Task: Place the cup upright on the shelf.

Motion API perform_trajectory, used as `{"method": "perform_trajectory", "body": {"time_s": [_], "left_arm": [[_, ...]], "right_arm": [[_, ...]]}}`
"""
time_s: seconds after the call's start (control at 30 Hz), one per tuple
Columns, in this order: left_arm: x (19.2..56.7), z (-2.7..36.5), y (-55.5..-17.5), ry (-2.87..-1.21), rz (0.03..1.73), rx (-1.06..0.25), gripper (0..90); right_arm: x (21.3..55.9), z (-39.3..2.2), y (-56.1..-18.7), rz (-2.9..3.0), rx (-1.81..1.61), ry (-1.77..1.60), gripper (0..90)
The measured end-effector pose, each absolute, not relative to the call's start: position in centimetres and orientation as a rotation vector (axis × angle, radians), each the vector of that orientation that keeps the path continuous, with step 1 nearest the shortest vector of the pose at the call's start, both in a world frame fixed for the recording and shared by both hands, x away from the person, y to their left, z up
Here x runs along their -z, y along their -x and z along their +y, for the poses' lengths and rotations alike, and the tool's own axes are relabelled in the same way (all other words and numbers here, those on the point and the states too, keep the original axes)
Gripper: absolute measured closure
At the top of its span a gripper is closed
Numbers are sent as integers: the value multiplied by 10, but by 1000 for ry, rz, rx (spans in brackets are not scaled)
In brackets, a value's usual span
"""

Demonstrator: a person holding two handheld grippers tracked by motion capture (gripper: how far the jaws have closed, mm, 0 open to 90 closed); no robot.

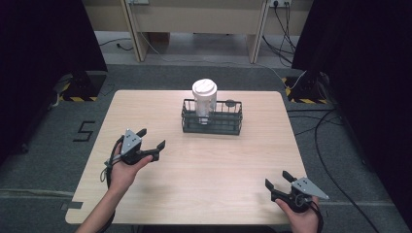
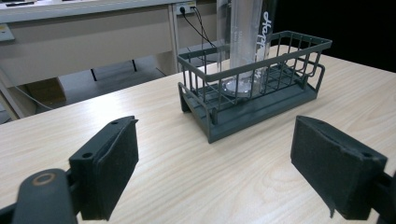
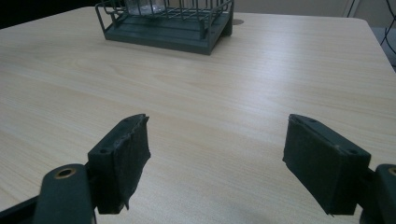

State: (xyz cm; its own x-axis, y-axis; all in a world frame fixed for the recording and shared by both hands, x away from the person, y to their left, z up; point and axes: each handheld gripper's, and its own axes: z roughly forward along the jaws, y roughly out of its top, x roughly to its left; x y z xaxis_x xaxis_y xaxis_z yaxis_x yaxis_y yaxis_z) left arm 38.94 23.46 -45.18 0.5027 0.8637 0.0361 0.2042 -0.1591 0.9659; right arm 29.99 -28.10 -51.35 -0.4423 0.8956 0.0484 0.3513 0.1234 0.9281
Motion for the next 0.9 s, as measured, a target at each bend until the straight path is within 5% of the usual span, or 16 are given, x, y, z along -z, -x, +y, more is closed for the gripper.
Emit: {"method": "perform_trajectory", "body": {"time_s": [0.9], "left_arm": [[474, 273, -346, -1628, 1010, -789, 147]], "right_arm": [[514, -281, -299, 1862, -1303, -1203, 230]]}}
